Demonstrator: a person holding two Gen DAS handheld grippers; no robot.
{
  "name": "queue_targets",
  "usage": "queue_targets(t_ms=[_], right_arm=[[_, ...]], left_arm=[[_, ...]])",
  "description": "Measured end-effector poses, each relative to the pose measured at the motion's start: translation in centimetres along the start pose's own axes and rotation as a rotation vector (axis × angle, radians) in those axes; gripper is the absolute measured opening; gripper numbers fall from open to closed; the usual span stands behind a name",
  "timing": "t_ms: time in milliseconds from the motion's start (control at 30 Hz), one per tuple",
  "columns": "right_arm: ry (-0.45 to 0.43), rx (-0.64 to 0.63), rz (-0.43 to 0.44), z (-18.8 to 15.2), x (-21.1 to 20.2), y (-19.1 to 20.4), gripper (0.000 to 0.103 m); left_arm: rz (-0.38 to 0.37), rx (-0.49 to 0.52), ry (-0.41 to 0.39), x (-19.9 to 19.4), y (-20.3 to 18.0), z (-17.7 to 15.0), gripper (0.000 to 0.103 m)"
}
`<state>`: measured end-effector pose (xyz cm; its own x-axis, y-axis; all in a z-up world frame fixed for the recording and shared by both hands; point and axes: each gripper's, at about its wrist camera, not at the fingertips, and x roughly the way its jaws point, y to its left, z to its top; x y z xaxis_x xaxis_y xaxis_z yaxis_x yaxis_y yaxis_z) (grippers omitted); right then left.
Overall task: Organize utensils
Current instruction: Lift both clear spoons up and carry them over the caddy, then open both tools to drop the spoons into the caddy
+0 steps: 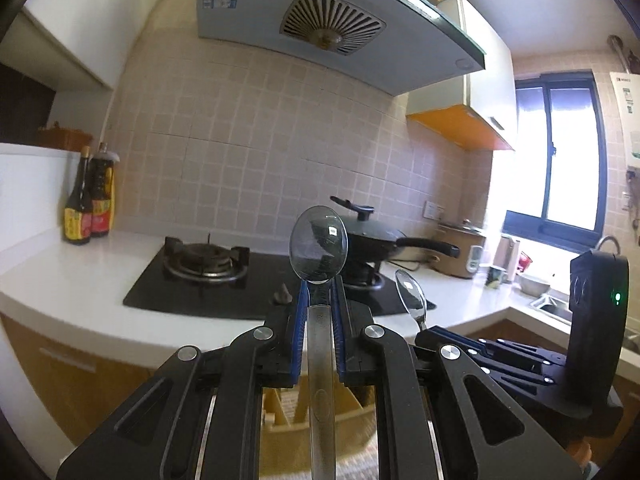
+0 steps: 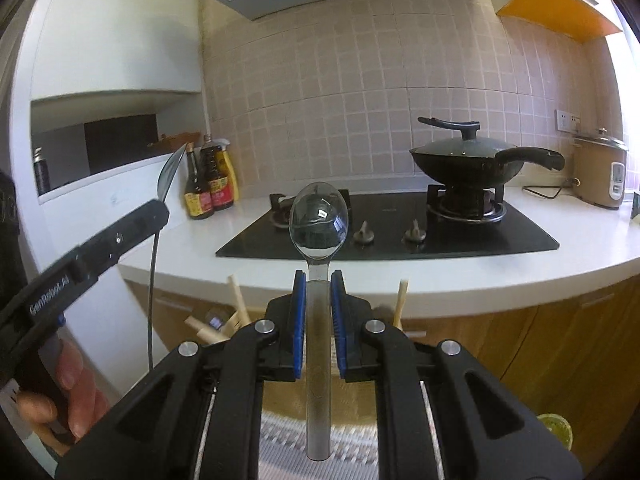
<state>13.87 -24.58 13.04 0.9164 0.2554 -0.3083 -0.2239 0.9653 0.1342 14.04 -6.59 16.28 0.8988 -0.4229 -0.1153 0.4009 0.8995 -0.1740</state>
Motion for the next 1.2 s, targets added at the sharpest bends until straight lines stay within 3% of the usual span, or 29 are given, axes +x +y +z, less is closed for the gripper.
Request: queue_targets(t_ms=[333, 533, 867, 900, 1000, 1067, 1200], right_arm=[[-0.081, 0.056, -0.02, 1.2, 5.5, -4.6, 0.01], [-0.12, 0.064, -0.007, -0.1, 7.4, -5.3, 0.01], [-0.152, 0.038, -0.027, -1.7, 7.9, -4.9, 0.011], [-0.147, 0.036, -0.022, -1.8, 7.7, -4.9, 0.011], [-0.122, 0.046, -0.005, -2.0, 7.2, -5.1, 0.014], [-0.111, 0.063, 0.004, -2.2, 6.6, -5.4, 0.023], [-0.093, 0.082, 0.006, -2.5, 4.8, -5.5, 0.024]], left_arm=[[0.093, -0.074, -0.033, 6.2, 2.3, -1.7, 0.01], [0.185, -0.049, -0.089, 7.2, 2.4, -3.6, 0.01], [0.259, 0.016, -0.134, 7.3, 2.2, -5.3, 0.012], [0.256, 0.011, -0.13, 7.2, 2.3, -5.4, 0.013], [0.254, -0.009, -0.125, 6.4, 2.7, -5.6, 0.031], [0.242, -0.026, -0.121, 5.9, 3.0, -5.5, 0.033], [0.221, -0.068, -0.091, 4.5, 3.7, -5.1, 0.033]])
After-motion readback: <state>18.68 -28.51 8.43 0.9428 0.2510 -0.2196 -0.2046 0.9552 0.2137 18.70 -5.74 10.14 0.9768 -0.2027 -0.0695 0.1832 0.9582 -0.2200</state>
